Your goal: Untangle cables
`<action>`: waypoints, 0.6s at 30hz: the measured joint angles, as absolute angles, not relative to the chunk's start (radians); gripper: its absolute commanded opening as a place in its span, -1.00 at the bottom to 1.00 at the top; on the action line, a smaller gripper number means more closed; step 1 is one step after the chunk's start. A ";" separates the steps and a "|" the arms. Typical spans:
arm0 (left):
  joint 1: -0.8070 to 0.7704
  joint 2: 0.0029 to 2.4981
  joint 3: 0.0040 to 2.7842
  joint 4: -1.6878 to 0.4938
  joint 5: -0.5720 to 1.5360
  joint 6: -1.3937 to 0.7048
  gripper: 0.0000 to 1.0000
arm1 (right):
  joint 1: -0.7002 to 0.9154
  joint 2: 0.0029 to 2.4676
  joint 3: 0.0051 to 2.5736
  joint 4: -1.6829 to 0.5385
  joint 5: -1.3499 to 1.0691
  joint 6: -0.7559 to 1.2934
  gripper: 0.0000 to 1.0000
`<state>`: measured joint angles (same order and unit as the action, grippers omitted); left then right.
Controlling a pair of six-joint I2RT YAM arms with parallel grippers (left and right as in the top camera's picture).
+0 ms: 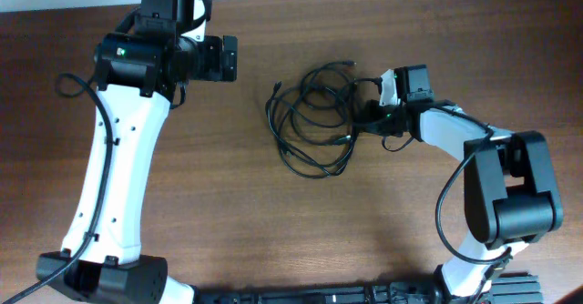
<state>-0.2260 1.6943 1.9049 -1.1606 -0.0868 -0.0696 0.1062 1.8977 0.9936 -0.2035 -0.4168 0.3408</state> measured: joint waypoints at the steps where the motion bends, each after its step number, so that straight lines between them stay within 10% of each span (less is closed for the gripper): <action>1: -0.226 1.694 1.905 -1.161 -0.087 -0.070 0.98 | 0.113 1.897 0.994 -0.200 -0.405 0.342 -0.80; 18: -0.226 1.694 1.905 -1.161 -0.087 -0.070 0.98 | 0.092 1.787 1.105 -0.574 -0.320 0.335 -0.92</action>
